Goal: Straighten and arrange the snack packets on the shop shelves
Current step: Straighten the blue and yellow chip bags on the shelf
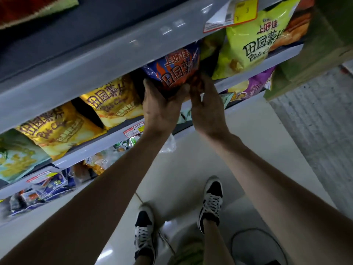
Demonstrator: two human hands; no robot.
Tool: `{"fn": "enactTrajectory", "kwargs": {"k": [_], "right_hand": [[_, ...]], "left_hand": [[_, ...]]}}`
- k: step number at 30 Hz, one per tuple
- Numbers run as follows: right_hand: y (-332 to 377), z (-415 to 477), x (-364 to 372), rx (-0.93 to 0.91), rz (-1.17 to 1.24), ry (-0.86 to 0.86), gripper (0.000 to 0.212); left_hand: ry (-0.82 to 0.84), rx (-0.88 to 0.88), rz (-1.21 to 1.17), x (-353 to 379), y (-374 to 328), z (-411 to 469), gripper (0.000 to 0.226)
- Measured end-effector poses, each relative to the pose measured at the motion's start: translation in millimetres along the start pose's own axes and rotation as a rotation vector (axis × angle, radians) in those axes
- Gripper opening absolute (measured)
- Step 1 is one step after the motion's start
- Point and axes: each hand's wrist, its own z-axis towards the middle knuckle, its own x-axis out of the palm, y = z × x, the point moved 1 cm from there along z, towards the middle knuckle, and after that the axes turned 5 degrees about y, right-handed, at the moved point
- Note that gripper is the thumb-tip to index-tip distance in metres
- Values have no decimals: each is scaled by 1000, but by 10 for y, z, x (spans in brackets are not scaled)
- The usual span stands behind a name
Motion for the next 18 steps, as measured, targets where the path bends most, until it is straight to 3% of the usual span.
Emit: {"fn": "enactTrajectory", "kwargs": {"k": [4, 12, 18], "right_hand": [[-88, 164, 33, -23, -1, 67, 45], [-178, 293, 66, 22, -25, 199, 53], [-220, 298, -68, 47, -118, 280, 56]], "left_hand": [[-54, 40, -3, 74, 55, 93, 79], [11, -6, 25, 179, 175, 223, 76], [83, -45, 312, 102, 63, 104, 72]]}}
